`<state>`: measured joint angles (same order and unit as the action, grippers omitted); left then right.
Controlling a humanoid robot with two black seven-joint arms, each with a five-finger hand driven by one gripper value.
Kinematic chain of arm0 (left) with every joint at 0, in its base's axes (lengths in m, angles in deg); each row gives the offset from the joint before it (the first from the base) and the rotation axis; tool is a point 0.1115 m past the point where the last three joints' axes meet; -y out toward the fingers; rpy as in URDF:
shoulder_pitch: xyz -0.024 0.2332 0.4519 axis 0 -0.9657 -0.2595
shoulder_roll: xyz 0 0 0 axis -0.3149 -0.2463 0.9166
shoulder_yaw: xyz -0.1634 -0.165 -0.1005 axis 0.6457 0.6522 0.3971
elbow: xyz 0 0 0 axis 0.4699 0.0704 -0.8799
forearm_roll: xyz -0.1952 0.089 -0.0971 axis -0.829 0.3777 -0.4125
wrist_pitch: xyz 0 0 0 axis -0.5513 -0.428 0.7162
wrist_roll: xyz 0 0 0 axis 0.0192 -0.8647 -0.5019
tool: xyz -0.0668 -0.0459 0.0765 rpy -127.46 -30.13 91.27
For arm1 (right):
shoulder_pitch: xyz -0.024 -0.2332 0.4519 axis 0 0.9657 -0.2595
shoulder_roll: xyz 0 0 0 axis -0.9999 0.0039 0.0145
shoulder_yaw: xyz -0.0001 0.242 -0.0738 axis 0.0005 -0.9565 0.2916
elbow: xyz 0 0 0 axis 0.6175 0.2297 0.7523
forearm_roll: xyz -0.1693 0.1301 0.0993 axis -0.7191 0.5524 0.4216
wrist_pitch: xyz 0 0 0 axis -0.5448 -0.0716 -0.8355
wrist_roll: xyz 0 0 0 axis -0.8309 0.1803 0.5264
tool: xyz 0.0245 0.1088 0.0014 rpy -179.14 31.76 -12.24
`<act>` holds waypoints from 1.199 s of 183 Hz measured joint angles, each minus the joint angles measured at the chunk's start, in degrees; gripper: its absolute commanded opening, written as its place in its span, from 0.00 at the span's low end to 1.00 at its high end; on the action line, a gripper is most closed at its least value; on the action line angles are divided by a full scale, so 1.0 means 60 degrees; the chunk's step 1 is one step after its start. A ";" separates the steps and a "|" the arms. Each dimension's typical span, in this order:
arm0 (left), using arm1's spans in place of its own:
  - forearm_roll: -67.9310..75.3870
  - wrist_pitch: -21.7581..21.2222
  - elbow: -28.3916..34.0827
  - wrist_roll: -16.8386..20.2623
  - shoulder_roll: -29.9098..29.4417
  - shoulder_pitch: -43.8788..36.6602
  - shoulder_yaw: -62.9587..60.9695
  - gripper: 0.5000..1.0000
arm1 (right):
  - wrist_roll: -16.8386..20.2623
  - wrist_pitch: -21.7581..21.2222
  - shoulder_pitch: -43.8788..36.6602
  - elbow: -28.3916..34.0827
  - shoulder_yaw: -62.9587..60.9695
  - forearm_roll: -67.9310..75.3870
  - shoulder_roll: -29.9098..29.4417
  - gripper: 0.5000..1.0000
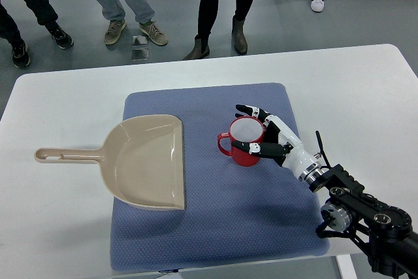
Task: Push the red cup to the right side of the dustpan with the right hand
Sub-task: 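Push the red mug with the right hand toward the dustpan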
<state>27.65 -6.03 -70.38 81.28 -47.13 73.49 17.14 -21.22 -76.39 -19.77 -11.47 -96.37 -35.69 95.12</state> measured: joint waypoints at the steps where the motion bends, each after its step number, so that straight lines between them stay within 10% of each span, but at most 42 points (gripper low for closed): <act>1: 0.0000 0.0000 0.0000 0.0000 0.0000 0.0000 0.0000 1.00 | 0.0000 -0.0007 0.0000 0.0000 0.0005 -0.0002 -0.0002 0.86; 219: 0.0000 0.0000 0.0000 0.0000 0.0000 0.0000 0.0000 1.00 | -0.0076 -0.0370 0.0105 0.0292 0.0536 -0.0116 -0.0139 0.86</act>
<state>27.65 -6.03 -70.38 81.28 -47.13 73.49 17.14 -21.68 -78.61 -19.14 -9.72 -93.15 -36.39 94.29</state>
